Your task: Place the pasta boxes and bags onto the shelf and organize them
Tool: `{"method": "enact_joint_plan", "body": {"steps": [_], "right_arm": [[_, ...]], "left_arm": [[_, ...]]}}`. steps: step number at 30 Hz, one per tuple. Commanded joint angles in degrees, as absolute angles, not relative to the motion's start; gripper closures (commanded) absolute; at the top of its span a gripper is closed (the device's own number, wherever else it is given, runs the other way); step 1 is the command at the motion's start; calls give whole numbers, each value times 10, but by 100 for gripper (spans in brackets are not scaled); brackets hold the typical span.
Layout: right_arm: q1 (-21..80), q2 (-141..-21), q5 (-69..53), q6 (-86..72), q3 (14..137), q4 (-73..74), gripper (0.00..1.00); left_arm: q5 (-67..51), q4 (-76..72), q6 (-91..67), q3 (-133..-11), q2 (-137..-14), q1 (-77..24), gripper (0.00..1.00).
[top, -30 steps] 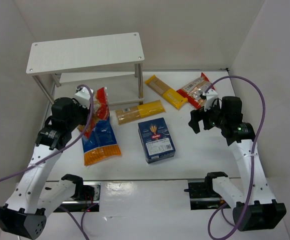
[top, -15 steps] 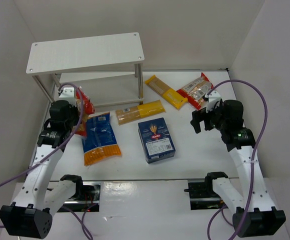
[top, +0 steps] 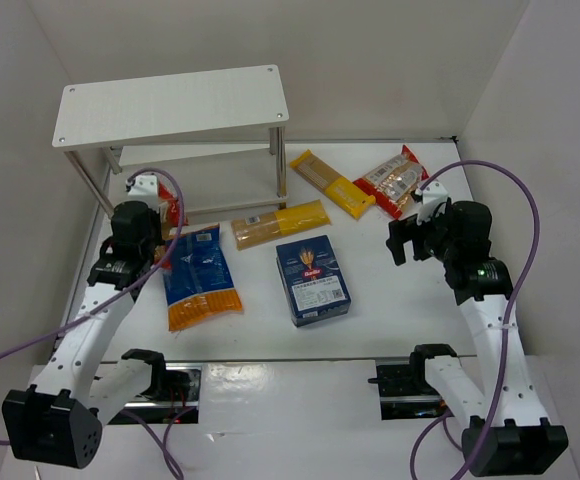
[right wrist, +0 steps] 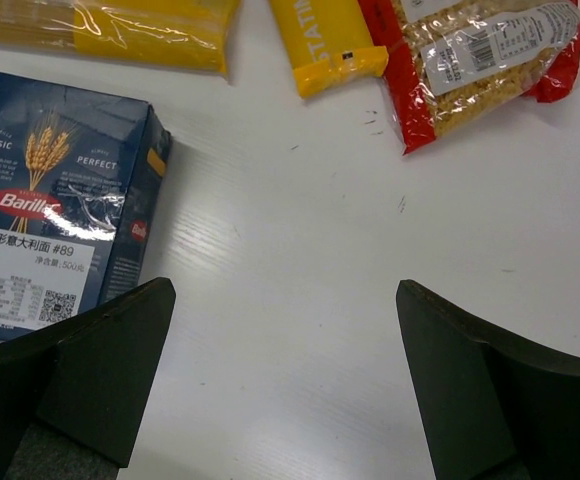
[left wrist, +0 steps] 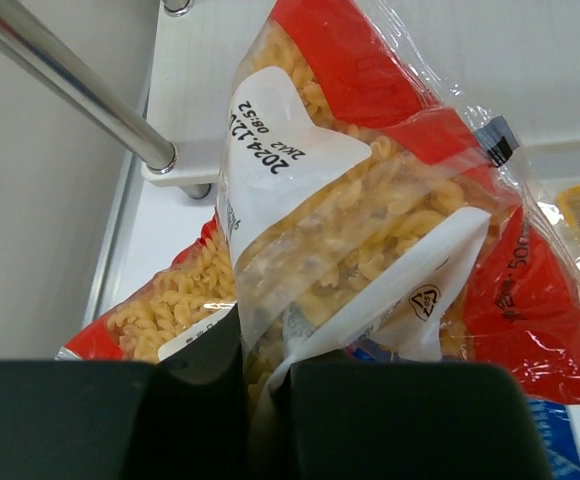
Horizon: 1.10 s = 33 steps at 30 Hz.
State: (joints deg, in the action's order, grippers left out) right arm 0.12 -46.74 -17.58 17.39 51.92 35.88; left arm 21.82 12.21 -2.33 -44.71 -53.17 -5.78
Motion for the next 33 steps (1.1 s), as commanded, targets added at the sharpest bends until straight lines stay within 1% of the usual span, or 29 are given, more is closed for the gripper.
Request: {"method": "enact_joint_plan", "body": {"steps": [1,8,13,19,26,29,33], "right_arm": [[-7,-466,-177,168,509,322,0],[-18,-461,-188,168,509,322,0],[-39,-461,-201,168,509,327,0],[-53,-455,-219,179,509,332,0],[-64,-461,-224,179,509,332,0],[-64,-461,-229,185,509,332,0],[-69,-461,-236,185,509,337,0]], "left_arm": [[268,-39,35,-438,-528,-71,100],[289,-110,57,-418,-540,-71,100],[327,-205,81,-413,-590,-71,100],[354,-280,81,-419,-683,-71,100],[387,-306,52,-466,-764,-58,100],[401,-340,47,-477,-794,-51,100],[407,-362,41,-483,-805,-40,100]]}}
